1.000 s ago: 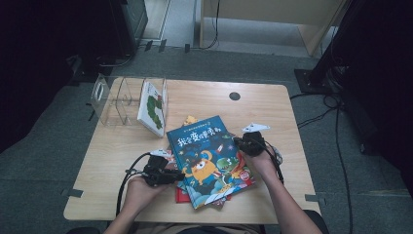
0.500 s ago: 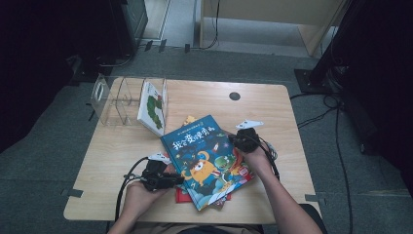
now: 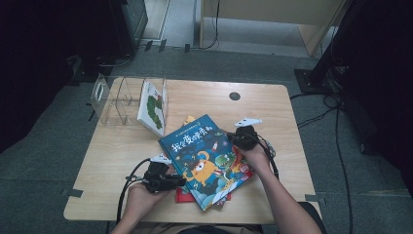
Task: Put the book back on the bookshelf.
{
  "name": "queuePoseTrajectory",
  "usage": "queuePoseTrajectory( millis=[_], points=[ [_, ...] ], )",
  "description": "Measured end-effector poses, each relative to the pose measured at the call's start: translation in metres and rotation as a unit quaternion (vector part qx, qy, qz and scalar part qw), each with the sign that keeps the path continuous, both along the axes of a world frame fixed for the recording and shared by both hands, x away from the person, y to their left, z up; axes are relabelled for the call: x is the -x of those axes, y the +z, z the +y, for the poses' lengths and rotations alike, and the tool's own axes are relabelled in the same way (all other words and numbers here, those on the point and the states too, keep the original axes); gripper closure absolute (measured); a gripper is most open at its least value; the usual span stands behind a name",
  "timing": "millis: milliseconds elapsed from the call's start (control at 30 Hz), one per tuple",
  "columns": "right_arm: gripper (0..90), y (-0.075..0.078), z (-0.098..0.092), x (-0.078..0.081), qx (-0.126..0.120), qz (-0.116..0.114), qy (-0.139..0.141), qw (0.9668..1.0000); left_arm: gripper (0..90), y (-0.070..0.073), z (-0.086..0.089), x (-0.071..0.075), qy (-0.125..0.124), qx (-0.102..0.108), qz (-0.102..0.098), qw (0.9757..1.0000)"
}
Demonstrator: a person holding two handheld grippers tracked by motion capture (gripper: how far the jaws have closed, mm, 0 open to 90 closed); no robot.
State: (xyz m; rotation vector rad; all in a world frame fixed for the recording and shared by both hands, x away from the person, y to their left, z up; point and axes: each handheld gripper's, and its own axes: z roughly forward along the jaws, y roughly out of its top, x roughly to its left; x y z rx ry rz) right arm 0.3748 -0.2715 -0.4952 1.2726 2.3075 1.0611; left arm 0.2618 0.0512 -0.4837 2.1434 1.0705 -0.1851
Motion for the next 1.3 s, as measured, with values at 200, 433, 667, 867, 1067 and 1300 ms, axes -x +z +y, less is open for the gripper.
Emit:
queuePoseTrajectory(
  millis=[200,433,667,867,1067,1300],
  points=[
    [90.0,0.004,-0.004,0.001,-0.004,-0.008,-0.008,0.9999,72.4,0.008,0.010,-0.006,0.015,0.005,-0.009,0.9998],
    [90.0,0.006,-0.007,0.006,-0.016,-0.002,-0.007,0.9998,70.8,0.014,0.020,-0.018,0.030,0.008,-0.019,0.9993],
    [90.0,0.007,-0.007,0.015,-0.013,0.001,-0.001,0.9999,68.9,0.017,0.027,-0.034,0.042,-0.001,-0.029,0.9987],
    [88.7,0.007,-0.009,0.025,-0.017,0.000,0.000,0.9999,60.7,0.018,0.028,-0.047,0.042,-0.003,-0.029,0.9987],
    [82.8,0.007,-0.013,0.037,-0.019,-0.007,0.004,0.9998,51.8,0.019,0.024,-0.059,0.031,-0.011,-0.029,0.9990],
    [80.0,0.007,-0.016,0.050,-0.025,-0.008,0.011,0.9996,44.0,0.018,0.018,-0.073,0.019,-0.017,-0.024,0.9994]
  ],
)
